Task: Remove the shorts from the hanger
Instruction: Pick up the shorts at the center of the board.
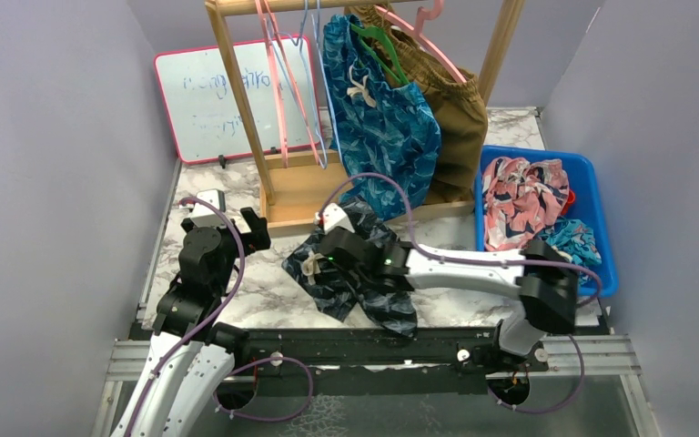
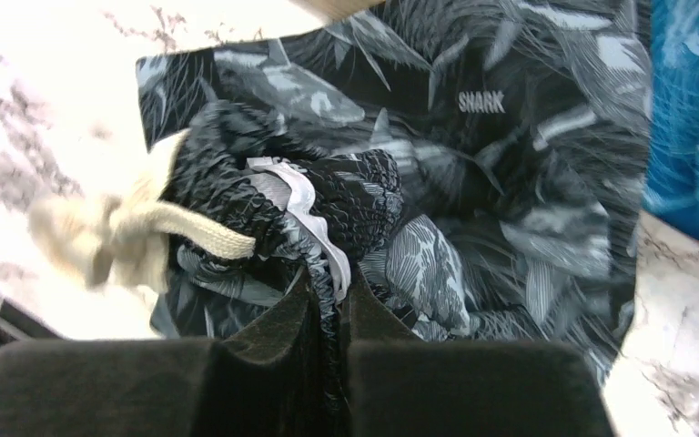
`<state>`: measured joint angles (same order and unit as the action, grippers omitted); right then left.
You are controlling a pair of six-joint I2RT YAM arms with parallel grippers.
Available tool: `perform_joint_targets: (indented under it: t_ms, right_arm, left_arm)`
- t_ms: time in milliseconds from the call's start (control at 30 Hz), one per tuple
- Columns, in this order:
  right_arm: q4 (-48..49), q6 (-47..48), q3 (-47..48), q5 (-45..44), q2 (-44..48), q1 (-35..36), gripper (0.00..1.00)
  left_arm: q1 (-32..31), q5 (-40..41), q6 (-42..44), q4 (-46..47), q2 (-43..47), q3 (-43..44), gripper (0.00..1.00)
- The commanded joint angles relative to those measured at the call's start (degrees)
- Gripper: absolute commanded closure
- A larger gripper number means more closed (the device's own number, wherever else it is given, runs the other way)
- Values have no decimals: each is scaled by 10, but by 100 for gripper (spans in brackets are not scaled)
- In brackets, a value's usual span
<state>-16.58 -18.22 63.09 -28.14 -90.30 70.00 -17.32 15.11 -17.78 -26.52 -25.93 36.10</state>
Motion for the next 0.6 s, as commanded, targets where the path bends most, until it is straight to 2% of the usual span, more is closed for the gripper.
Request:
perform_joint_targets:
  t_ms: [0, 33, 67, 100, 133, 167, 233, 400, 567]
  right_arm:
    - [-58, -28, 87, -13, -87, -14, 77]
    - [-57, -33, 86, -7, -96, -14, 71]
    - [-51, -38, 79, 11, -100, -14, 70]
    - [-40, -44, 70, 28, -100, -14, 64]
    - [-33, -52, 60, 41, -98, -14, 50]
    - [-32, -65, 50, 43, -94, -14, 30]
    - [-27, -86, 28, 35, -85, -27, 1]
    - [-26, -120, -6, 22, -83, -31, 0]
    - [-38, -139, 1, 8, -168, -34, 0]
  left_arm:
    - [3, 9, 1, 1, 4, -1, 1]
    - [3, 10, 1, 1, 7, -1, 1]
    - [3, 12, 0, 1, 8, -2, 1]
    - [2, 13, 1, 1, 9, -2, 1]
    - [3, 13, 0, 1, 10, -3, 1]
    - [2, 13, 0, 1, 11, -3, 1]
    - [2, 12, 0, 1, 11, -3, 1]
    - [2, 11, 0, 2, 8, -3, 1]
    - [3, 11, 2, 2, 8, -3, 1]
